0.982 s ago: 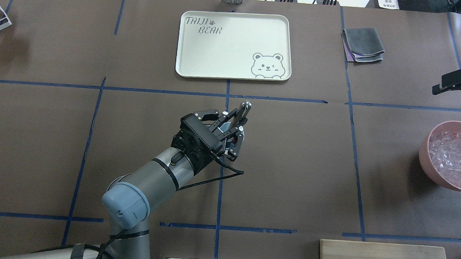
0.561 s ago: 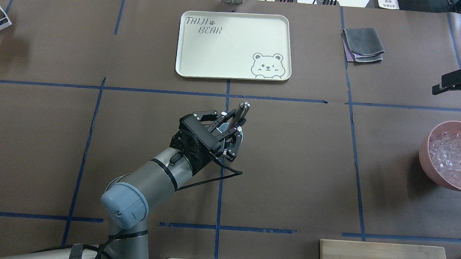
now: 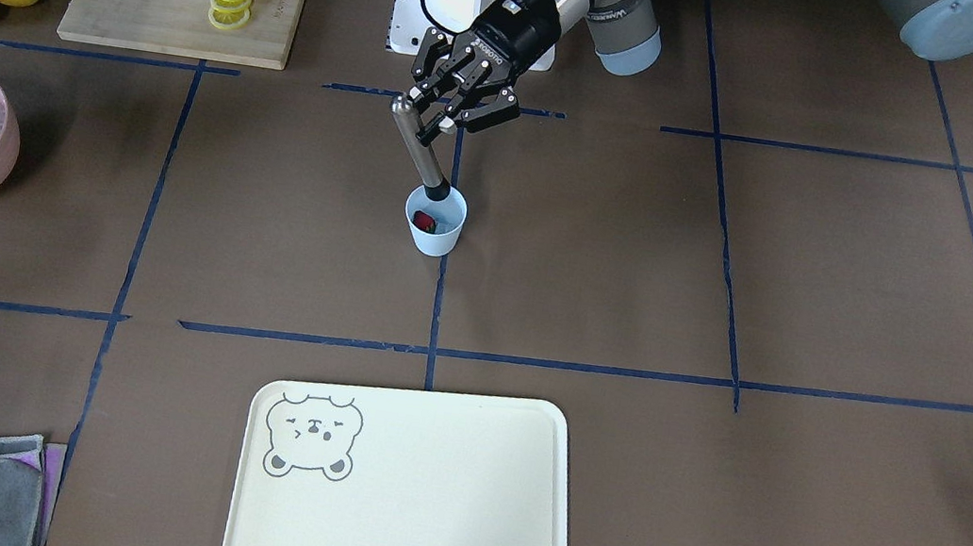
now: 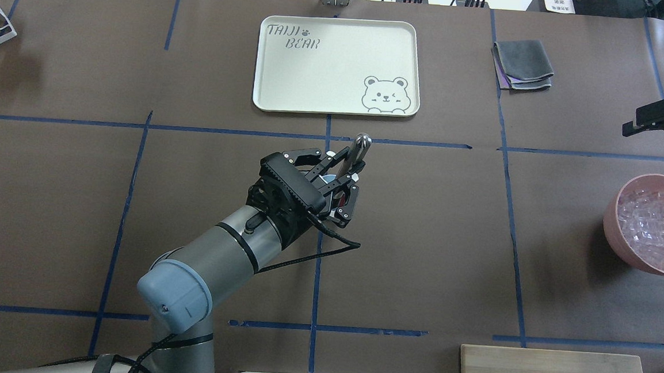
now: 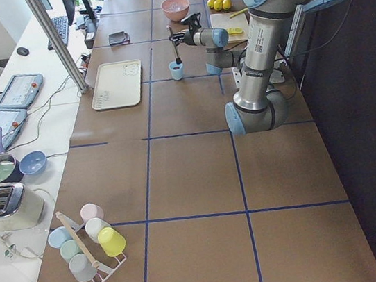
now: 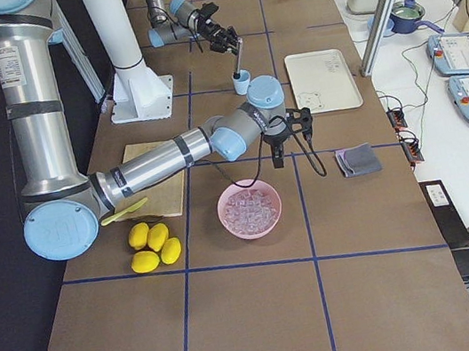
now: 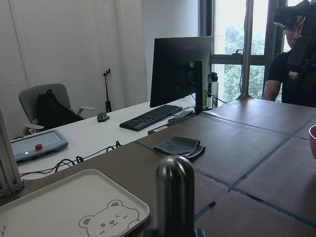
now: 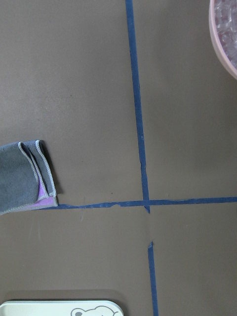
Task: Mash ice and strawberries in cup
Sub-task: 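Press the muddler down onto the ice and strawberry in the cup, then lift the muddler up out of the blue cup with the left gripper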
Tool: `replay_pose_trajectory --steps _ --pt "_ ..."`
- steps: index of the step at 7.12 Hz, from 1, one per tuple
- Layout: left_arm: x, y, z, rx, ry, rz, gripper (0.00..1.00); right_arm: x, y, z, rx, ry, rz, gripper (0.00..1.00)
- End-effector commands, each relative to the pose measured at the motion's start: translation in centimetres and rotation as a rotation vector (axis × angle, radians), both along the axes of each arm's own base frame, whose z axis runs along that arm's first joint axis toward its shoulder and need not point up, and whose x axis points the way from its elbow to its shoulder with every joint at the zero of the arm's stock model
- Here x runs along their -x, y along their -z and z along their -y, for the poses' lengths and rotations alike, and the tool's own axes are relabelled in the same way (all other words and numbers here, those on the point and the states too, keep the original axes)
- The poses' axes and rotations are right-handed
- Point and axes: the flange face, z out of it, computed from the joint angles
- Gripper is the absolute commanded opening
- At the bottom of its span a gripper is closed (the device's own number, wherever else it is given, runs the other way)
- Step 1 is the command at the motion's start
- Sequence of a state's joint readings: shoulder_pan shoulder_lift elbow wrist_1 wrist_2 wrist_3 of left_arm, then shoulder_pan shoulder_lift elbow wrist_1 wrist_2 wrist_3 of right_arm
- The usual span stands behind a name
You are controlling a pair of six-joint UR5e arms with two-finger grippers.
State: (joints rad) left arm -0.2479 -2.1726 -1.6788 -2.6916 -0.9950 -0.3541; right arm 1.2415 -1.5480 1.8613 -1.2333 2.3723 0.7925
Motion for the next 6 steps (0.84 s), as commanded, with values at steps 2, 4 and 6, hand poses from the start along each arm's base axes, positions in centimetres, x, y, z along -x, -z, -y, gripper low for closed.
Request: replay_pose_trajectory --steps 2,4,6 --pt "6.1 5.8 -0.8 0.03 0.006 0.117 0.0 0.0 -0.2 0.0 0.003 -0.002 -0.004 1.0" --pt "8.4 4.8 -0.6 0.053 0.017 0.107 0.0 0.0 -0.6 0.0 0.007 -0.005 -0.009 1.0" --pt "8.5 -2.2 0.0 0.158 0.021 0.158 0.0 -0.1 -0.7 0.0 0.008 -0.006 -0.011 1.0"
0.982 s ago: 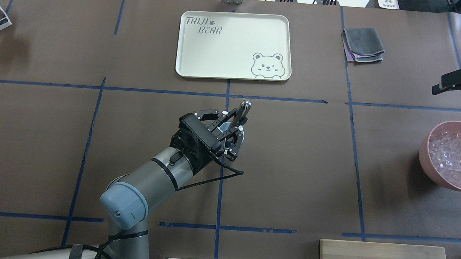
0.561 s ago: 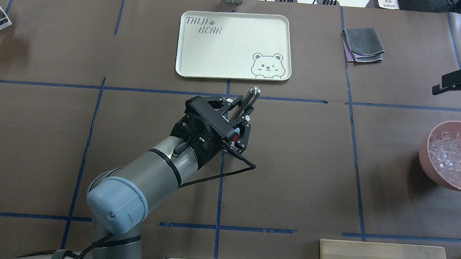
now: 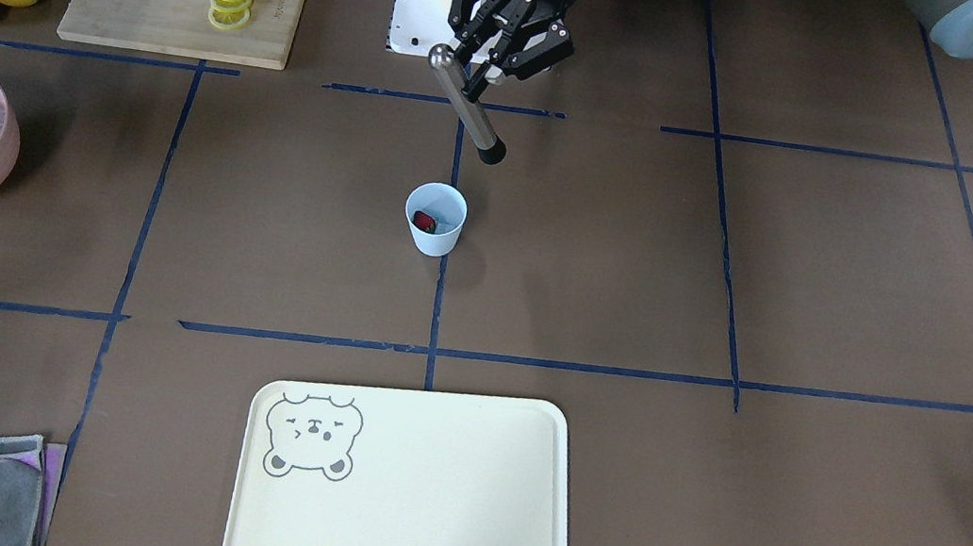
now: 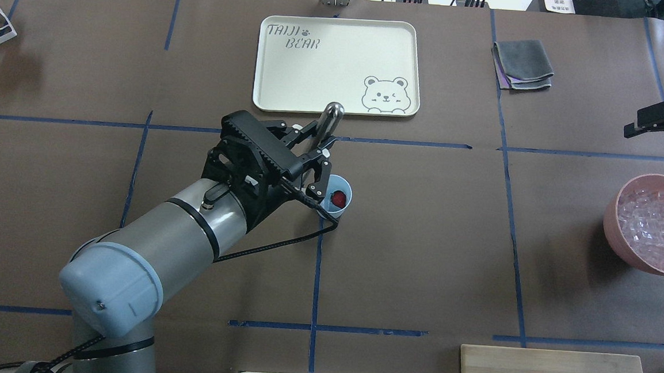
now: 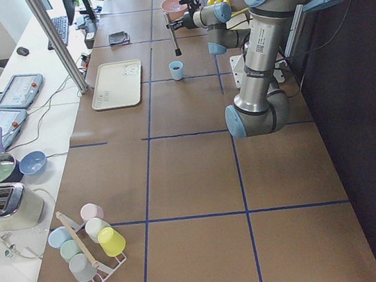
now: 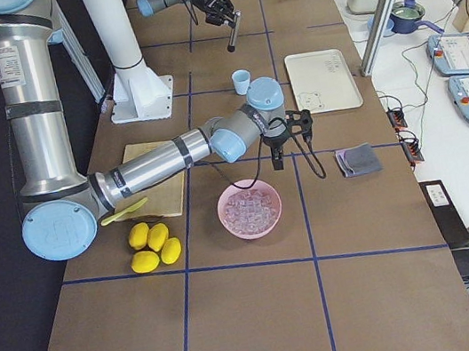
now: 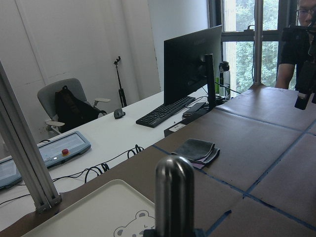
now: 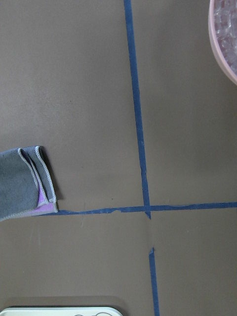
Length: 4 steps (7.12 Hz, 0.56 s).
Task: Mash ice and strawberries in cup
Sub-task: 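Lift the muddler up out of the blue cup with the left gripper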
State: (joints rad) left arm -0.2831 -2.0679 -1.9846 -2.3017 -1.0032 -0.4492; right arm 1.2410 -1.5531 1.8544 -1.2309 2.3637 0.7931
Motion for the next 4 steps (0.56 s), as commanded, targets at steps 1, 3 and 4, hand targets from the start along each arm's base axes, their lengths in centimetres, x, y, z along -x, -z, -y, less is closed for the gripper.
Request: replay_pose_trajectory --steps 1,3,4 --pt "1.3 -5.9 1.9 0.065 0.043 0.077 0.0 0.0 -0.3 0.0 0.004 -0.001 -0.003 1.0" --pt "3.9 -11.4 4.8 0.145 0.103 0.172 0.0 0.0 -0.3 0.0 0.004 -0.001 -0.003 1.0" --pt "5.7 -14.4 6.2 0.232 0.045 0.159 0.0 0.0 -0.3 0.0 0.004 -0.001 -0.003 1.0"
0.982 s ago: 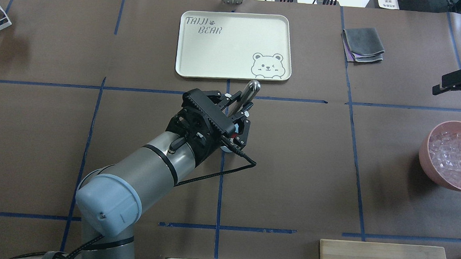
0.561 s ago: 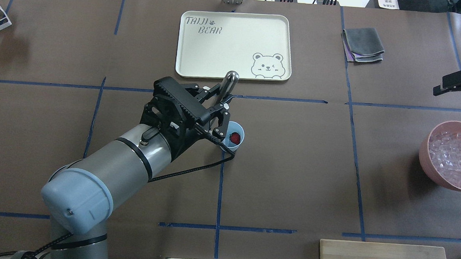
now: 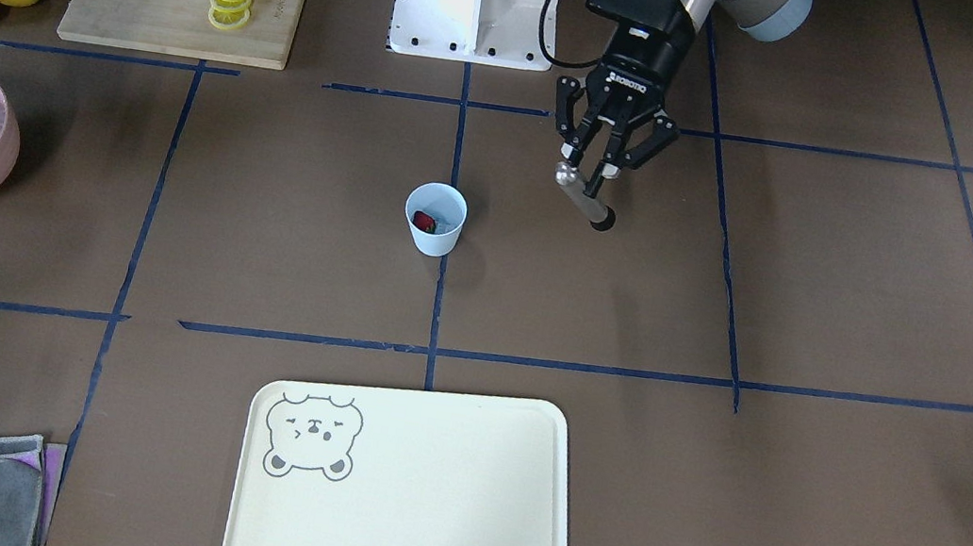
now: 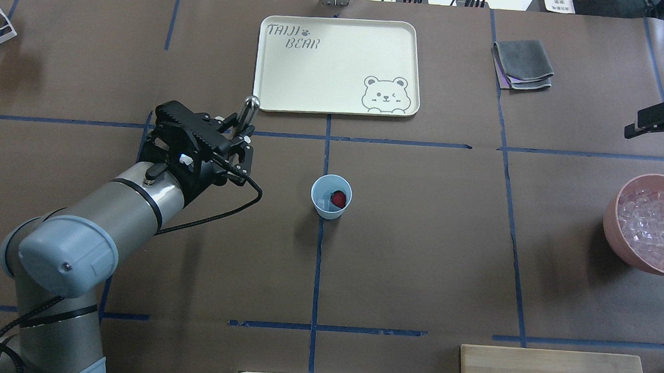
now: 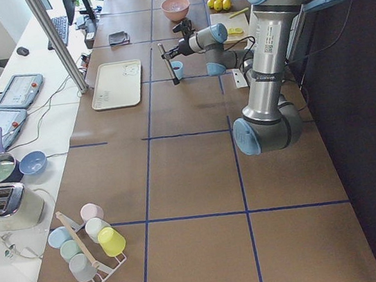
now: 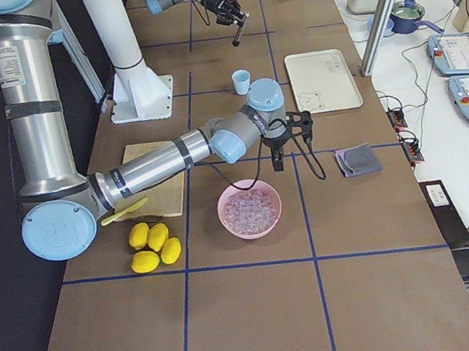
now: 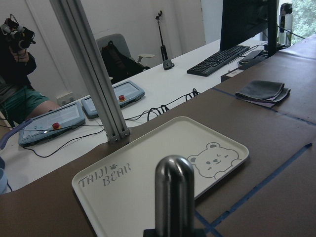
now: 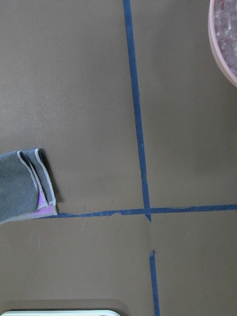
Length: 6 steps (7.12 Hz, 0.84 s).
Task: Mash ice and strawberries in cup
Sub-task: 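Lift the muddler up out of the blue cup with the left gripper, then carry the muddler back to the left arm's side of the table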
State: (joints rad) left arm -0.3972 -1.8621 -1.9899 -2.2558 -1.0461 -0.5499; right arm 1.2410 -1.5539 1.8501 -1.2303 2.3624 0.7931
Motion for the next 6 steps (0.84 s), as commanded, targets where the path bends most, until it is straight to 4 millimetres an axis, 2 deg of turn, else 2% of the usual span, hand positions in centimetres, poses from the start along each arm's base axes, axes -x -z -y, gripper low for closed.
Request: replay_pose_trajectory --steps 1,3,4,5,6 --pt "5.3 -6.6 3.7 0.167 -0.103 0.017 0.0 0.0 -0.2 0.1 0.004 0.0 -0.002 1.0" --pt "13.4 -14.8 7.2 0.369 -0.205 0.068 0.0 0.0 -0.1 0.0 0.0 0.0 0.0 1.0" --pt "16.6 -19.3 8.8 0.484 -0.235 0.072 0.0 0.1 -0.2 0.0 0.002 0.002 -0.001 1.0" --pt "20.0 -24.7 8.4 0.618 -0.227 0.114 0.0 0.2 -0.1 0.0 0.001 0.002 0.0 1.0" --pt "22.1 -29.1 8.1 0.729 -0.205 0.145 0.0 0.2 -0.1 0.0 0.001 0.002 0.0 1.0"
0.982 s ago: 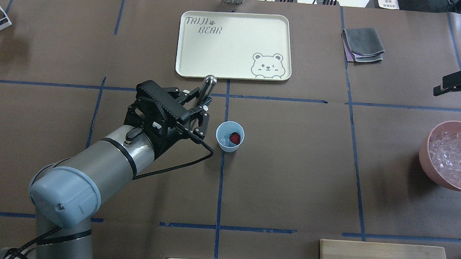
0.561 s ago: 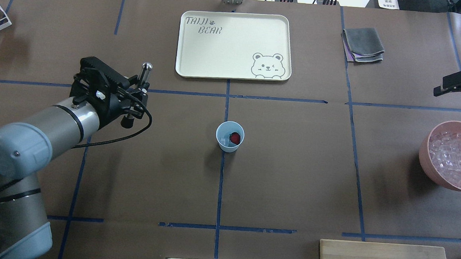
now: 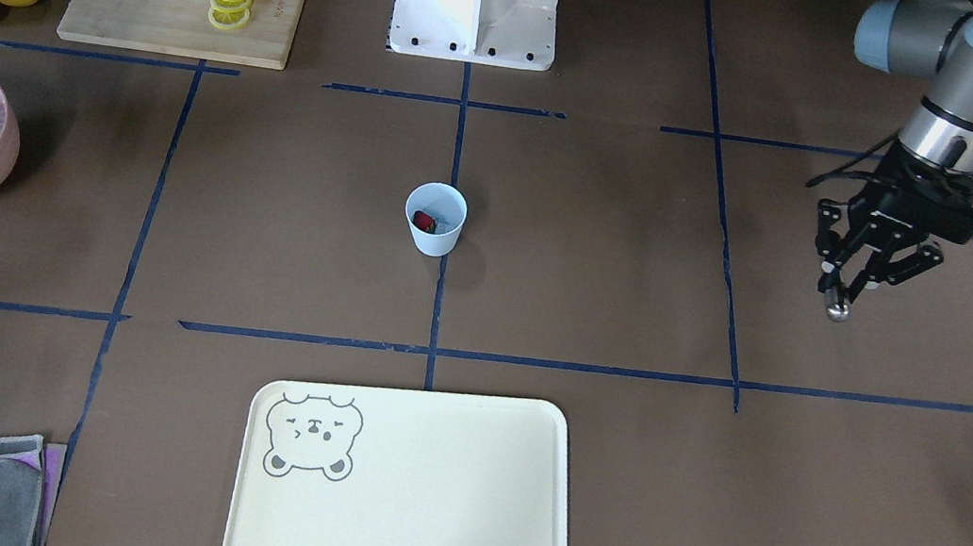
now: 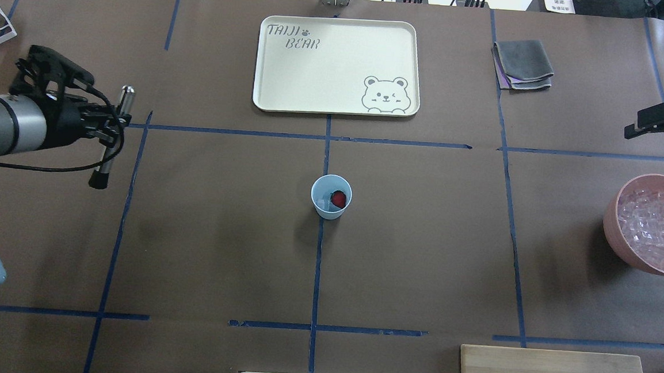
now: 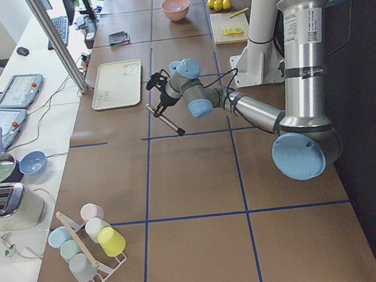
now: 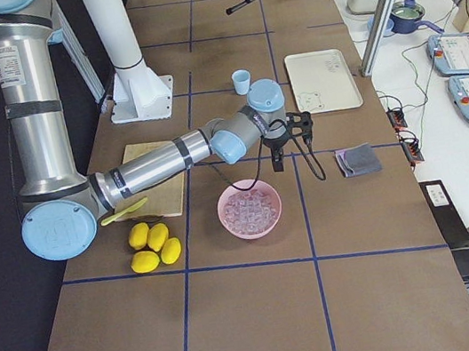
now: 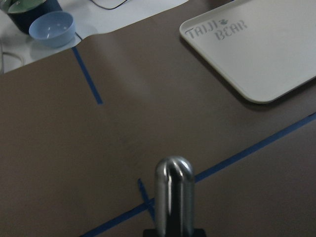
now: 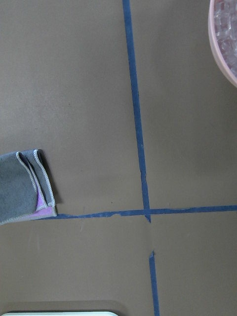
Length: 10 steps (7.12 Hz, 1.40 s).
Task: Mash ice and strawberries in cup
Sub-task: 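Carry the muddler back to the left arm's side of the table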
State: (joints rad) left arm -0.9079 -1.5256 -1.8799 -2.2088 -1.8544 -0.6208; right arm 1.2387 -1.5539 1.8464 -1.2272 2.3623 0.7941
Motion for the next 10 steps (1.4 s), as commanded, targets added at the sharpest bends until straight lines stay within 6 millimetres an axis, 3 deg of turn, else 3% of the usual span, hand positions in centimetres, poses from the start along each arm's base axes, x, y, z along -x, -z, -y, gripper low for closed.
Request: replay_pose_trajectory --steps 1,2,3,5,9,10 --pt "5.4 -9.5 -1.0 0.272 0.001 0.061 0.0 0.1 0.0 0.0 -0.002 0.002 0.001 1.0" --pt "6.4 -12.6 -1.0 0.422 0.0 0.095 0.0 0.1 0.2 -0.1 -0.003 0.001 0.002 1.0" --pt "6.3 -13.3 -0.8 0.507 0.006 0.142 0.0 0.1 0.2 -0.1 -0.004 0.0 0.001 1.0" --pt "4.8 -13.7 1.8 0.627 0.012 0.213 0.0 0.1 0.1 0.0 -0.004 0.0 0.001 1.0" --pt "4.2 -17.7 2.7 0.602 -0.087 0.279 0.0 0.2 0.1 -0.1 -0.004 0.002 0.001 1.0" --pt "3.8 -17.1 3.4 0.598 -0.086 0.274 0.0 0.2 0.0 -0.1 -0.001 0.002 0.0 1.0"
